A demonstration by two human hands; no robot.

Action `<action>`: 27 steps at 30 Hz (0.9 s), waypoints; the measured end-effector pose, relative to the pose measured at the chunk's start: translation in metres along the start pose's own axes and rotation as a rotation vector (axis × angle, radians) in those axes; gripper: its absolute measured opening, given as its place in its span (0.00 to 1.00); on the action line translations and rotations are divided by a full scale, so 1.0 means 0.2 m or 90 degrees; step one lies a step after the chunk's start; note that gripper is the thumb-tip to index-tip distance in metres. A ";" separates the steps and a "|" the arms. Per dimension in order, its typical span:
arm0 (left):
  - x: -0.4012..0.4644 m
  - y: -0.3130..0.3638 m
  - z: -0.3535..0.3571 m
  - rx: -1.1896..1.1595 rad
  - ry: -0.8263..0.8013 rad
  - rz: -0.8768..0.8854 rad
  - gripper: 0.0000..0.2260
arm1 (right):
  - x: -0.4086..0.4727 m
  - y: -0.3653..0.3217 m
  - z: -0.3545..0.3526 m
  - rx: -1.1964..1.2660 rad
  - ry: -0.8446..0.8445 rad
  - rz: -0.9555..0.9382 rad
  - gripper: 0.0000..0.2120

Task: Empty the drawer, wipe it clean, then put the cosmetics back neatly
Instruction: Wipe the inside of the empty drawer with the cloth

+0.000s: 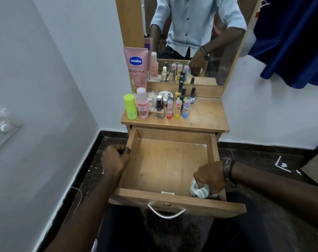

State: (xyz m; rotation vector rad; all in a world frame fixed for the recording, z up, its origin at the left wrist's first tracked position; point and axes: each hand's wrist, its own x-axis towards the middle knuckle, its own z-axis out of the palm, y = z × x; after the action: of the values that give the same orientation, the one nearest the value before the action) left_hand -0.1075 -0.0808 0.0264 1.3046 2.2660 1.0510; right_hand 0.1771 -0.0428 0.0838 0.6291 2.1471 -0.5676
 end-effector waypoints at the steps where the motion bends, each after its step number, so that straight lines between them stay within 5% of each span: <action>1: 0.00 0.00 0.00 0.000 0.000 0.000 0.09 | 0.01 -0.03 -0.01 -0.009 -0.009 0.008 0.04; 4: 0.00 0.01 0.00 0.004 -0.001 0.003 0.08 | 0.05 -0.10 -0.05 0.003 0.001 0.014 0.10; 6: -0.01 0.01 0.00 0.004 0.006 0.005 0.08 | 0.06 -0.14 -0.08 0.027 0.053 -0.026 0.01; 13: -0.01 0.02 0.00 0.015 0.012 0.006 0.07 | 0.20 -0.26 -0.14 0.296 0.231 -0.135 0.05; 17: 0.00 0.01 0.01 0.018 0.008 0.009 0.07 | 0.21 -0.23 -0.11 0.295 0.193 -0.106 0.04; 24: -0.01 0.02 0.00 0.008 0.001 0.011 0.07 | 0.08 -0.06 -0.06 0.091 0.026 0.017 0.14; 27: -0.01 0.02 0.00 0.008 0.002 0.007 0.08 | 0.07 -0.05 -0.04 0.001 -0.040 0.065 0.10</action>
State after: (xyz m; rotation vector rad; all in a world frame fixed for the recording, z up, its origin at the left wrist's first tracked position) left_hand -0.1037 -0.0816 0.0297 1.3223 2.2737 1.0442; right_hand 0.1581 -0.0424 0.0798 0.7087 2.0434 -0.5271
